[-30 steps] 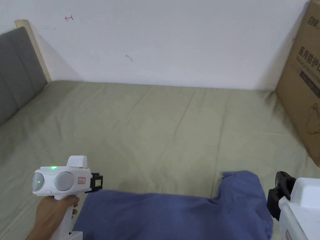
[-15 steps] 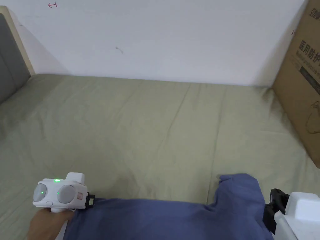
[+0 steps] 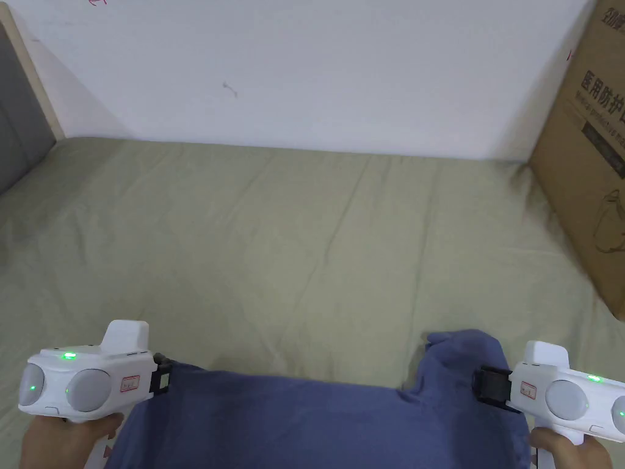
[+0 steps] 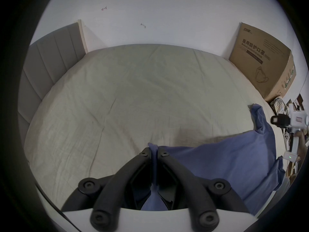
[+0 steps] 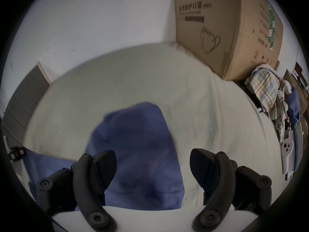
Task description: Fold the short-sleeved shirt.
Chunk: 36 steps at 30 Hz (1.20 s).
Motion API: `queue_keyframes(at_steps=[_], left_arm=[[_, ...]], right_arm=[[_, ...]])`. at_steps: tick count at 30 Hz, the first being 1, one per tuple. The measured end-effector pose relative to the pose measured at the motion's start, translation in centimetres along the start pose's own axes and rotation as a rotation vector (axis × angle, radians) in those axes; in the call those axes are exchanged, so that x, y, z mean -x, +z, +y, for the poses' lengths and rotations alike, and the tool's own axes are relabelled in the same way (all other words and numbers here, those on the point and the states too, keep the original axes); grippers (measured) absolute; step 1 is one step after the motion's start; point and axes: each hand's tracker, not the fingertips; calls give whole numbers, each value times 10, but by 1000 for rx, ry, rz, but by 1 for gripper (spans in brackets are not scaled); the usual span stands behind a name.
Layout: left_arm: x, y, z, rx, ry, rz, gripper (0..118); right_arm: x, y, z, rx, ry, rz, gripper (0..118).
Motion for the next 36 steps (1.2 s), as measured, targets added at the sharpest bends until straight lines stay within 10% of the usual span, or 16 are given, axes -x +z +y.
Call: queue_keyframes(at_steps=[6,9,22,36], left_arm=[[1,3,1,-6,18,-6,2],[2,2,-2,-2,35,-1,2],[22,61,-34,-50,149,13,2],[32,133,-168,7,180,5,2]], right_arm=[[-2,-25,-9,103,27,4,57],[4,-12,-12,69,67,-9,3],[-8,156,-42,-226,117,164,3],[-24,234,-189,-186,69,226,3]])
